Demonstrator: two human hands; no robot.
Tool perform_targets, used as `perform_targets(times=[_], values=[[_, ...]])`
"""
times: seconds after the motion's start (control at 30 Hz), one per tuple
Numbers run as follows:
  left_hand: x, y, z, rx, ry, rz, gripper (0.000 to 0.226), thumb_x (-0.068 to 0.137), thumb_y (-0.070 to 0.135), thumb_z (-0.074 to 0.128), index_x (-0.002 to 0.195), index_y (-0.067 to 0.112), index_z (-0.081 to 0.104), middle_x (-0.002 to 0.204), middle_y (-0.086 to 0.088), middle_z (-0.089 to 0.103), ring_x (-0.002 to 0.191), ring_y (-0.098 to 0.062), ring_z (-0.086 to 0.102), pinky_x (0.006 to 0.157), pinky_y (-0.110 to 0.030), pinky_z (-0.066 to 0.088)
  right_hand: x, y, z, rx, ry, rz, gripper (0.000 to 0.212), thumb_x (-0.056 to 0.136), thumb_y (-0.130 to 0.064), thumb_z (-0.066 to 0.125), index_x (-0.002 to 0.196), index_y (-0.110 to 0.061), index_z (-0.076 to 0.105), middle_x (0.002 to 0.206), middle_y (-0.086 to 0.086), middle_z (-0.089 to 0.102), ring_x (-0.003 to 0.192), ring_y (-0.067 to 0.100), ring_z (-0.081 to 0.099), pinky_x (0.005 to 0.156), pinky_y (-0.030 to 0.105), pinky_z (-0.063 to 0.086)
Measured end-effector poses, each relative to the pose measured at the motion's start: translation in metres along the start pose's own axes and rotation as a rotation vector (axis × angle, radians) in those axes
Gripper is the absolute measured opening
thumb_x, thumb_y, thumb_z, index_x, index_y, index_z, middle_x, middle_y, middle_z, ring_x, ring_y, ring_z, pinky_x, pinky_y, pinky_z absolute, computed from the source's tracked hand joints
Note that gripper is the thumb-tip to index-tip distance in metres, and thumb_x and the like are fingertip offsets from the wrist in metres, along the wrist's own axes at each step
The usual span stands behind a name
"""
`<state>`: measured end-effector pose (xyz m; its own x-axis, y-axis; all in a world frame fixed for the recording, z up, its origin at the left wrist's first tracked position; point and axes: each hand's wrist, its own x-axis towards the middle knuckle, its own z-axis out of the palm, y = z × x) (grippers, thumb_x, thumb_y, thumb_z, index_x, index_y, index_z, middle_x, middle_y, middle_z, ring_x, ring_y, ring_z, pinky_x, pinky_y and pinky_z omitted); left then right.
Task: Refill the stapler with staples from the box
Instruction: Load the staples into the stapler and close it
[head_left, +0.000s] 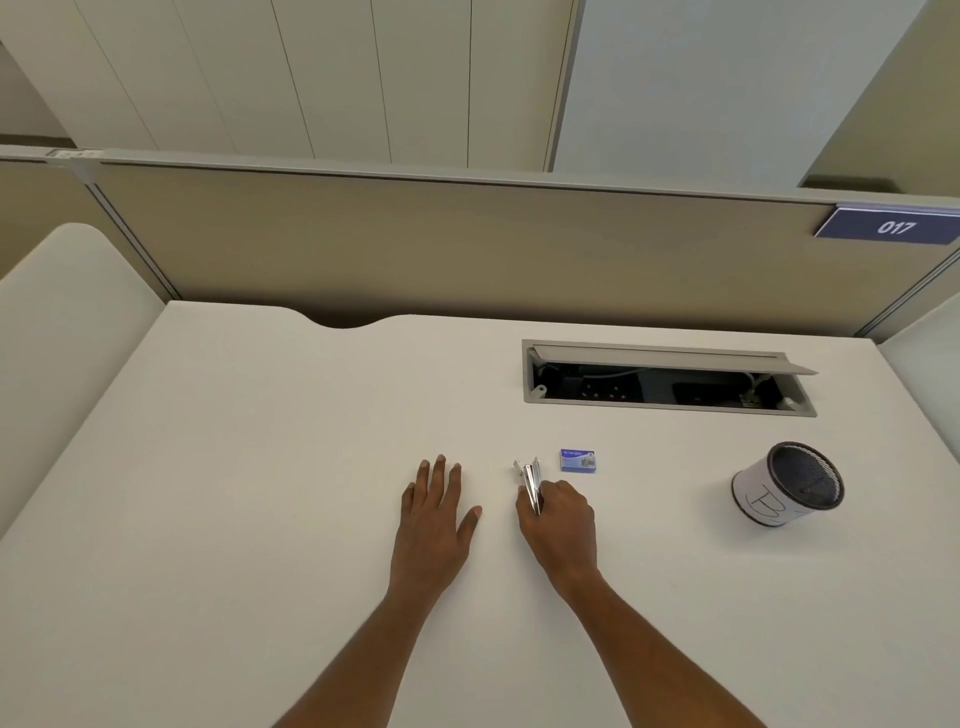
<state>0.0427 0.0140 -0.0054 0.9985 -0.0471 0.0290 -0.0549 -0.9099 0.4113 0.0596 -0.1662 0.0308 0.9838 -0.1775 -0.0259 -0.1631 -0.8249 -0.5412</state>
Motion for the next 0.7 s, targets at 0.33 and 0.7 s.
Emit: perform_targets(times=[0.33, 0.7], values=[[-0.004, 0.003, 0.009, 0.098, 0.01, -0.027, 0.068, 0.104, 0.051, 0.028, 0.161, 0.014, 0.025, 0.169, -0.01, 0.019, 0.157, -0.026, 0.014, 0.126, -0.047, 0.017, -0.005, 0.004, 0.012, -0.041, 0.06, -0.046, 0.034, 0.098, -0.033, 0.06, 0.078, -0.006, 0.062, 0.075, 0.01, 0.061, 0.066, 0.026, 0.056, 0.061, 0.033, 0.042], [-0.004, 0.002, 0.009, 0.12, 0.0, -0.034, 0.068, 0.104, 0.051, 0.029, 0.161, 0.015, 0.027, 0.169, -0.009, 0.021, 0.157, -0.026, 0.016, 0.125, -0.048, 0.021, -0.032, 0.023, 0.015, 0.031, 0.132, -0.061, 0.021, 0.087, -0.023, 0.075, 0.079, -0.012, 0.059, 0.07, 0.001, 0.055, 0.062, 0.021, 0.053, 0.058, 0.027, 0.041]])
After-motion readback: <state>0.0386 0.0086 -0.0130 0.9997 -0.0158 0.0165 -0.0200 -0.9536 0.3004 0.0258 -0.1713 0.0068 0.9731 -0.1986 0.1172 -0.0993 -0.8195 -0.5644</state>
